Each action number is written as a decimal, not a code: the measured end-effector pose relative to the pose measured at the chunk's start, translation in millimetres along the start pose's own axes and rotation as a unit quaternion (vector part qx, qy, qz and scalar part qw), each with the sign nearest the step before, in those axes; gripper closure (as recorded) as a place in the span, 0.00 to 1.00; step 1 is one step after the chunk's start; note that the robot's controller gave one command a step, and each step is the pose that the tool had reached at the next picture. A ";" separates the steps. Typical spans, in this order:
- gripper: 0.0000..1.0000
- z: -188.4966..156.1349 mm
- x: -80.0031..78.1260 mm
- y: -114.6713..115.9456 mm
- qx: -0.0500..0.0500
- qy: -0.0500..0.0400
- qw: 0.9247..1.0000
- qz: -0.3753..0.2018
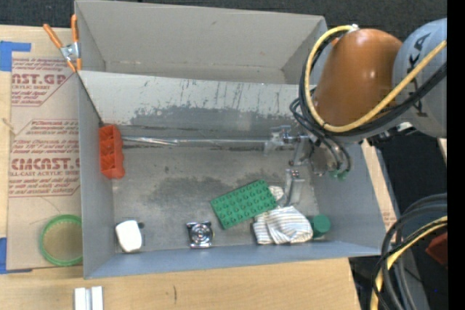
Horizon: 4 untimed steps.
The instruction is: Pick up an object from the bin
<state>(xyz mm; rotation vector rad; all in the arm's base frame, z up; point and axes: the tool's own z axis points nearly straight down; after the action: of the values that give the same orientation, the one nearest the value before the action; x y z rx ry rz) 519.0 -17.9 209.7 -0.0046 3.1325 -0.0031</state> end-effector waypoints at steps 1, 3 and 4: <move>0.00 53.4 2.4 34.7 -0.001 0.002 1.000 -0.028; 0.00 89.1 15.7 74.7 -0.001 0.002 0.999 -0.040; 0.00 80.0 29.1 72.5 -0.001 0.009 0.995 -0.103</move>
Offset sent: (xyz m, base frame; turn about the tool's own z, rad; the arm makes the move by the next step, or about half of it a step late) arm -0.0179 0.0785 -0.0901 -0.0751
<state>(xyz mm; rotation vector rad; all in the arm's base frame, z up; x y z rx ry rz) 490.4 54.3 129.3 -0.3281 3.1338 -0.0017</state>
